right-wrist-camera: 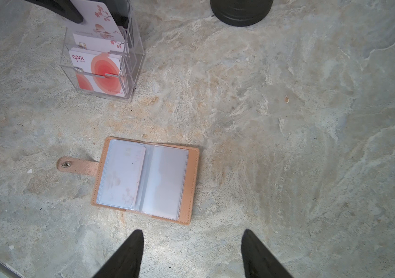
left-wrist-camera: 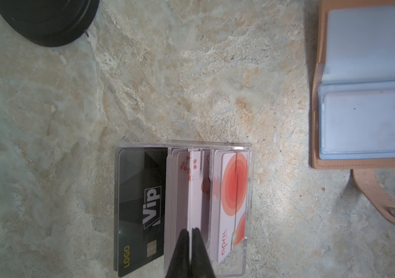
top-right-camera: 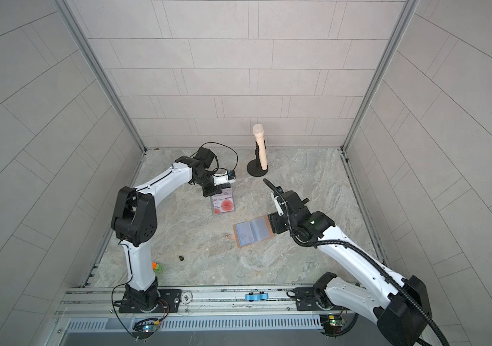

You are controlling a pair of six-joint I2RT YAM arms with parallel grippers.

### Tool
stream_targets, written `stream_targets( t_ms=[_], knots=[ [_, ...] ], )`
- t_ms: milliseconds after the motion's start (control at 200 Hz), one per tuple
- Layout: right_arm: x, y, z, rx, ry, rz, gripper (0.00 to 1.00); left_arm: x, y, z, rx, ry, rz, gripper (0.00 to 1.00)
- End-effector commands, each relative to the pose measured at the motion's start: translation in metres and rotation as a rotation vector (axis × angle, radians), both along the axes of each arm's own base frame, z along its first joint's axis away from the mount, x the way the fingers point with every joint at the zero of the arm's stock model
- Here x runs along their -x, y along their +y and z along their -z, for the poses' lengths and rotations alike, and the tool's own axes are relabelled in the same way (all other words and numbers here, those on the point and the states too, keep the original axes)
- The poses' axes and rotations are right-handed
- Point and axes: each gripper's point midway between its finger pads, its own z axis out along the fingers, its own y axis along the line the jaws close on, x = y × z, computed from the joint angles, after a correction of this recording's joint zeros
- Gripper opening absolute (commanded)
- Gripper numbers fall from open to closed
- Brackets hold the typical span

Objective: Take the credit cards out of the card holder
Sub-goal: Place the credit card in the storage box.

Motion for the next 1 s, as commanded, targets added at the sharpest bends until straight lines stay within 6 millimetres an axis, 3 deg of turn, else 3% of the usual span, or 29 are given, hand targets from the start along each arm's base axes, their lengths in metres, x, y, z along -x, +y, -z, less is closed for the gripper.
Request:
stream_targets(
  t_ms=[0,300,996],
  knots=[
    [0.001,-0.005,-0.002,0.000,-0.017,0.022,0.67,0.001,0.003,0.011,-0.015,0.026,-0.016,0.00],
    [0.001,-0.005,-0.004,-0.008,-0.022,0.020,0.68,0.004,0.010,0.023,-0.033,0.042,-0.030,0.01],
    [0.002,-0.004,-0.010,-0.034,-0.050,0.013,0.67,-0.002,0.013,0.024,-0.041,0.036,-0.081,0.23]
  ],
)
